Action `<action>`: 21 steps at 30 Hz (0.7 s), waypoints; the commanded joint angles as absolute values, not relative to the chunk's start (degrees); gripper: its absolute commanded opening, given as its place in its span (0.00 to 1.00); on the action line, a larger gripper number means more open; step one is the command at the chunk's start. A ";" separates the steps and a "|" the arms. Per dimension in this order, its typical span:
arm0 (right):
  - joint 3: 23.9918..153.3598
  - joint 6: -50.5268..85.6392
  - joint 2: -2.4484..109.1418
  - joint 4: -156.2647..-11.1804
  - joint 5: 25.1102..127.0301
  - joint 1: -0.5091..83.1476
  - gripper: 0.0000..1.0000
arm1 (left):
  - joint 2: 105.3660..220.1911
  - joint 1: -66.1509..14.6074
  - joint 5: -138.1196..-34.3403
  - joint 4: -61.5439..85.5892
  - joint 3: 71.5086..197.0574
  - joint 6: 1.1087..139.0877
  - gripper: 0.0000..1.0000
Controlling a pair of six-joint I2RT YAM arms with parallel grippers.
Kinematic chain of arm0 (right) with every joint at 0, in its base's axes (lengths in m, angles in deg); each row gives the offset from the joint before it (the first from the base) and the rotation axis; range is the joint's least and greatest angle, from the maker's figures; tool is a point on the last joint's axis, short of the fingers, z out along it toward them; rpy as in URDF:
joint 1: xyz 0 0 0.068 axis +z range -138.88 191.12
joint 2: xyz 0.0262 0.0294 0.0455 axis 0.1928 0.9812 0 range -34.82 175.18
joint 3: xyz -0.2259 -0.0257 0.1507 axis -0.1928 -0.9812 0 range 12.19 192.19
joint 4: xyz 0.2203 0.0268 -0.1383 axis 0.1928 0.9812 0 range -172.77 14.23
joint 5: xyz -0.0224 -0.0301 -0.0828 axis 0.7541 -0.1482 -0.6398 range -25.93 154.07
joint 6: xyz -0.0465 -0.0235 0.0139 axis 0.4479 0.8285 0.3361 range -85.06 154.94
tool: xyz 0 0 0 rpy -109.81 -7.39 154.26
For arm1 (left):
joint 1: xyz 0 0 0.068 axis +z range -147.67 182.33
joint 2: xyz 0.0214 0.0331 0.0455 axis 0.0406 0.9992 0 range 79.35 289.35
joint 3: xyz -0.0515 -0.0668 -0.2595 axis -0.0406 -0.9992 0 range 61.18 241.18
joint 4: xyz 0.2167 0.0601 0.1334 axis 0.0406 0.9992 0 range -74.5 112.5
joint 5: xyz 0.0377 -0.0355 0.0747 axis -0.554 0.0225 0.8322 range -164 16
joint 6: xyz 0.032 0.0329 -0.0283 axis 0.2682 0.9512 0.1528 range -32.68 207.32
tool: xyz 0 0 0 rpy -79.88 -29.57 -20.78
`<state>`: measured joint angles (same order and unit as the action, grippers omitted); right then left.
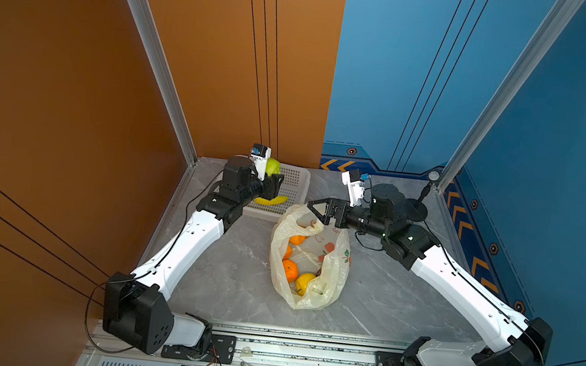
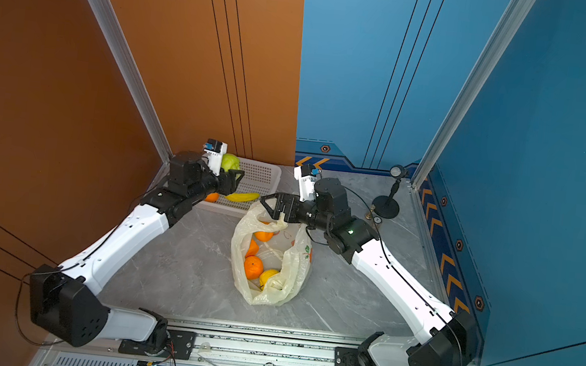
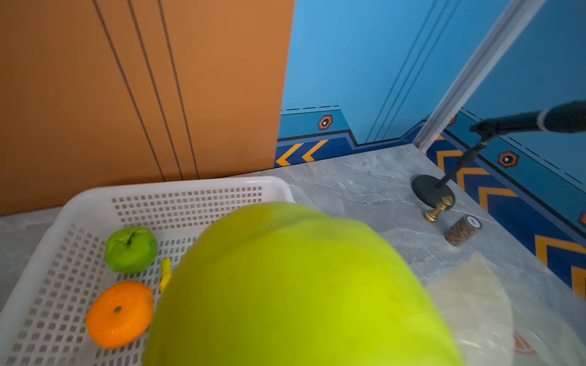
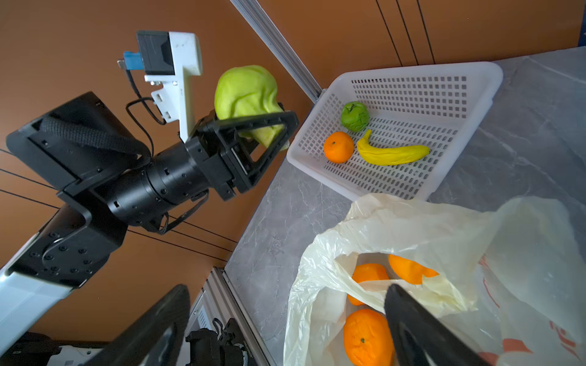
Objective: Untie the knot of the plastic bag and take out the fruit
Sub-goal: Place the fruit in the basket.
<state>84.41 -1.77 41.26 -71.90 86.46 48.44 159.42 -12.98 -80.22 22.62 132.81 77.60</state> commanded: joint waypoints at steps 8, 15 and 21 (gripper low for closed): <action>84.21 -0.26 40.23 -68.59 82.65 48.59 1.00 | 175.56 -5.43 -78.31 38.18 147.74 64.72 0.31; 85.92 2.84 40.23 -63.93 79.32 50.83 1.00 | 190.82 -4.88 -76.81 45.48 160.88 63.53 0.30; 85.93 2.84 40.50 -63.87 78.54 50.93 1.00 | 203.31 -5.25 -76.83 50.04 172.92 63.13 0.29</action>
<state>84.32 1.49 41.26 -65.41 80.54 50.89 200.43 -4.85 -77.55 45.35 168.75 63.72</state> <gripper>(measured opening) 0.997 0.603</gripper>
